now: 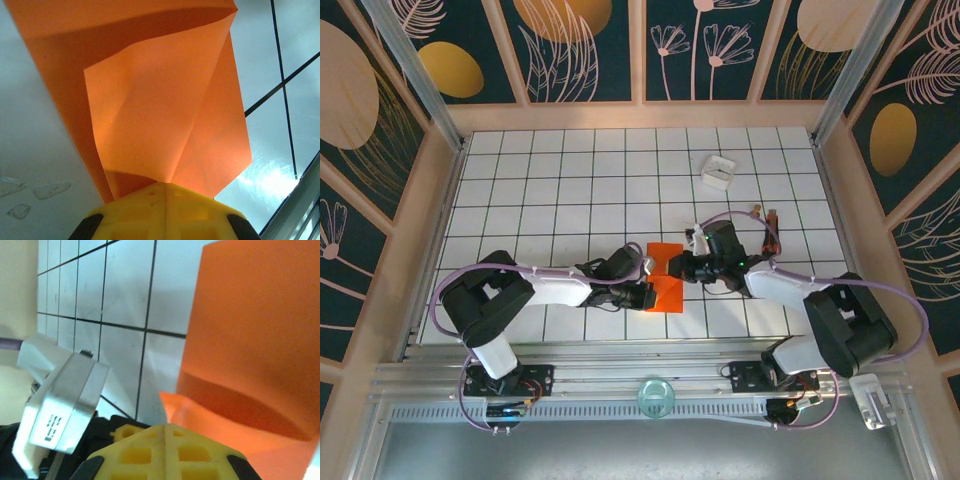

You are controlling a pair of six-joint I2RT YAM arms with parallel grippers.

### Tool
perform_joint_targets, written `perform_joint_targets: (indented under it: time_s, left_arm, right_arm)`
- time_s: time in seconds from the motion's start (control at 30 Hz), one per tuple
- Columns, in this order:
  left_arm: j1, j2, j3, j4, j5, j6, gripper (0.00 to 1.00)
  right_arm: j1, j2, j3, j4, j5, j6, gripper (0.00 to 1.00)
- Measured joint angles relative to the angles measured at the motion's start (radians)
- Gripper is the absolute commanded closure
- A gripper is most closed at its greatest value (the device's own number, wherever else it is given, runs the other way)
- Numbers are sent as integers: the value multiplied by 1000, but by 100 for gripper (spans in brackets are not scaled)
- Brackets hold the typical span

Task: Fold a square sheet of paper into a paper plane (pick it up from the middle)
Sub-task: Fold the triangle at the bottom-center of the table.

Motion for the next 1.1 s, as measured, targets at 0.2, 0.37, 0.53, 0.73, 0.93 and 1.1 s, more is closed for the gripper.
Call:
perform_joint_targets:
  time_s: [0.2, 0.37, 0.53, 0.73, 0.93, 1.1]
  left_arm:
    - [0, 0, 0, 0, 0, 0, 100]
    - [0, 0, 0, 0, 1, 7, 100]
    - [0, 0, 0, -1, 1, 8, 100]
    - [0, 1, 0, -4, 1, 26, 100]
    - [1, 5, 4, -11, 2, 52, 100]
    - [1, 8, 5, -12, 2, 77, 100]
  right_arm:
    - [65, 8, -48, 10, 22, 57, 100]
    - [102, 59, -52, 42, 33, 83, 100]
    - [106, 116, -52, 66, 47, 85, 100]
    - [83, 162, -52, 71, 36, 72, 100]
    - [30, 164, -52, 71, 22, 48, 100]
    - [-9, 164, -51, 63, 16, 29, 100]
